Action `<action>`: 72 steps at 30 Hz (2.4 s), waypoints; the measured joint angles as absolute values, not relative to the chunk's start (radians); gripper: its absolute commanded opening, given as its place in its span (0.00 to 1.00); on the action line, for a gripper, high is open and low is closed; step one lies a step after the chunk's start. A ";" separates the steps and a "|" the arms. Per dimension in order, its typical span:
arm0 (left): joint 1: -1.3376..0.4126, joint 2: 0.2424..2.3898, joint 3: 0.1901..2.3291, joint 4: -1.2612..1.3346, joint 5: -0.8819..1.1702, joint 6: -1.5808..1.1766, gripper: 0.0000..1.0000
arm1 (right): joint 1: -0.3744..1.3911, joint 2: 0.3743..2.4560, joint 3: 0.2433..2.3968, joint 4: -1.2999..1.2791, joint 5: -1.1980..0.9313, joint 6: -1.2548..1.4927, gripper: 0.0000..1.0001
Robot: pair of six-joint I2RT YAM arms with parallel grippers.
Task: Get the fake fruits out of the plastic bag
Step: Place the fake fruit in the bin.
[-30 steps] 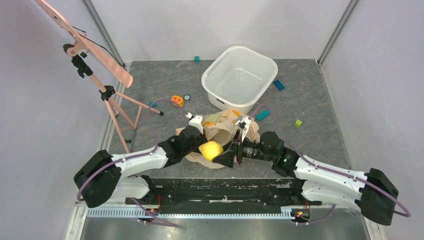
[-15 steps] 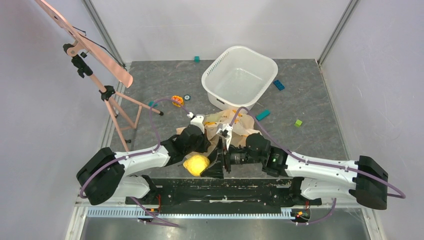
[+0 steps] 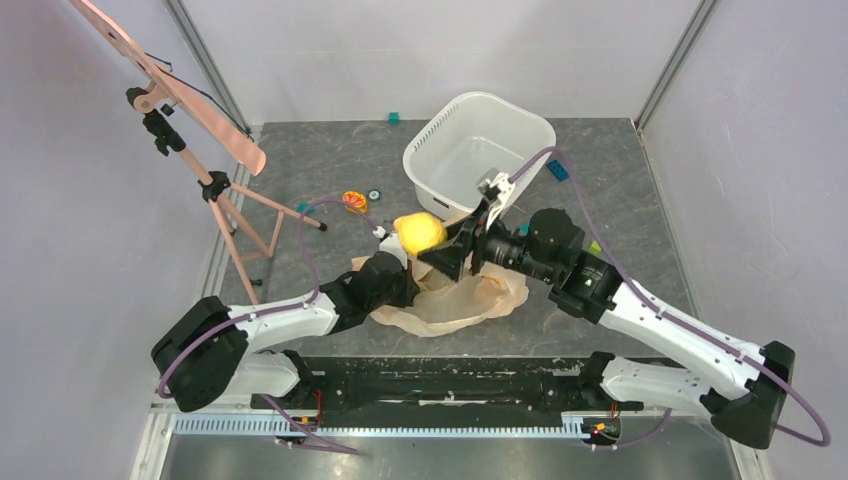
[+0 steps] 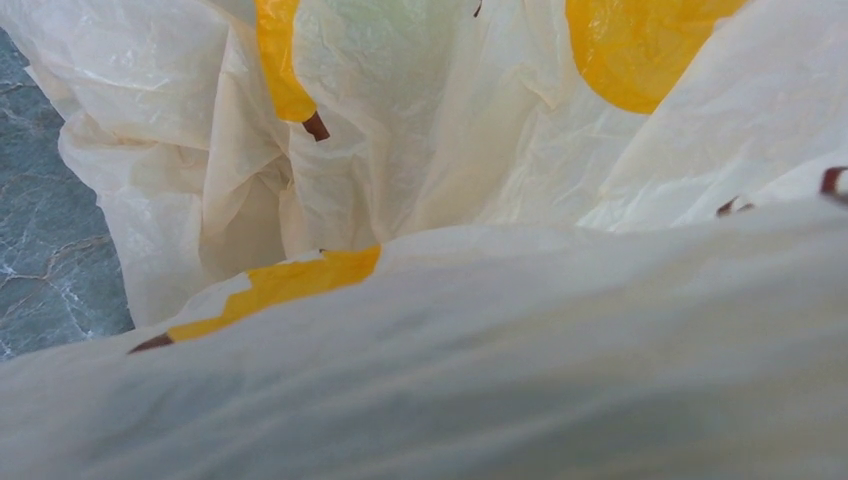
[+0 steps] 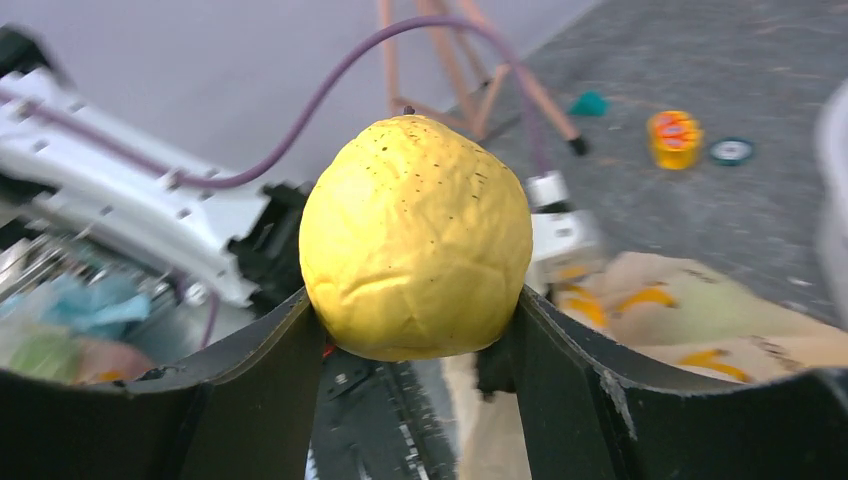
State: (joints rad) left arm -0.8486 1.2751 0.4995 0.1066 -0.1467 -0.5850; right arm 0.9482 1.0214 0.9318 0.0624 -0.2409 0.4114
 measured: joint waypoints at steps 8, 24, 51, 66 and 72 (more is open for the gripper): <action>-0.849 1.263 0.473 0.107 -0.146 -0.585 0.05 | 0.781 1.135 1.139 -0.130 -0.105 0.268 0.60; -0.849 1.209 0.449 0.106 -0.138 -0.583 0.45 | 0.499 1.736 1.521 -0.228 0.083 0.088 0.59; -0.849 1.131 0.459 -0.001 -0.196 -0.592 1.00 | 0.454 2.143 1.656 -0.241 0.111 -0.053 0.70; -0.849 1.095 0.459 -0.002 -0.208 -0.602 1.00 | 0.454 2.171 1.658 -0.283 0.105 -0.088 0.96; -0.849 1.087 0.459 -0.002 -0.207 -0.602 1.00 | 0.454 2.061 1.654 -0.302 0.102 -0.090 0.98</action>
